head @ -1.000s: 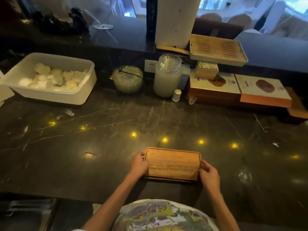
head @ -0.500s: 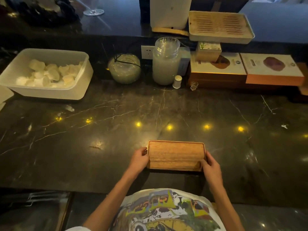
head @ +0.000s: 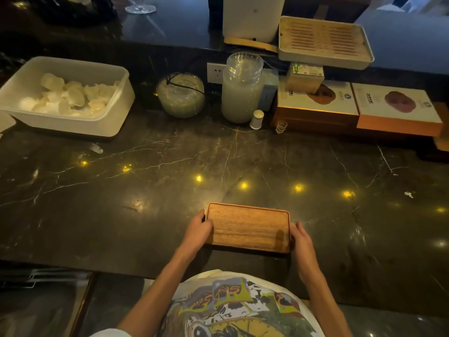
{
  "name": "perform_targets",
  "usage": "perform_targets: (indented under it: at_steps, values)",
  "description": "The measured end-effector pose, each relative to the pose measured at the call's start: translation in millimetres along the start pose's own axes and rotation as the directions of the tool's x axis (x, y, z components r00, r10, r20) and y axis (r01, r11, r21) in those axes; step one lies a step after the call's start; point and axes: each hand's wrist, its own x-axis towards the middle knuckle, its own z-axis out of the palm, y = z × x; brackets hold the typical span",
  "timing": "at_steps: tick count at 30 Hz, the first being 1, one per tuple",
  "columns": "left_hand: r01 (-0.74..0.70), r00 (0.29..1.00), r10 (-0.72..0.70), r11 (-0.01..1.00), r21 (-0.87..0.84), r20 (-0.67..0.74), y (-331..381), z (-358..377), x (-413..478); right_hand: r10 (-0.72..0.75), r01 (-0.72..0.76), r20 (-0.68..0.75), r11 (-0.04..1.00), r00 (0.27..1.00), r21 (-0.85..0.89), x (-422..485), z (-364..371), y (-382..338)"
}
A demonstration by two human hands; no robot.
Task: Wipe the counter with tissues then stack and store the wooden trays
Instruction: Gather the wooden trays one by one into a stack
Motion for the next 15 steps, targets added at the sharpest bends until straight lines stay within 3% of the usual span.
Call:
perform_targets:
  at_steps: [5, 10, 15]
  values:
    - [0.030, 0.999, -0.030, 0.999, -0.022, 0.030, 1, 4, 1, -0.013, 0.021, 0.116, 0.998, 0.993, -0.061, 1, 1, -5]
    - [0.047, 0.999, -0.047, 0.999, -0.004, 0.016, 5, -10, 6, -0.005, 0.011, 0.034, 0.982, 0.999, -0.191, 14, -15, -5]
    - [0.104, 0.992, -0.109, 0.992, 0.076, 0.059, 15, -16, 23, 0.045, -0.013, 0.085, 0.940, 0.995, -0.341, 23, -9, -17]
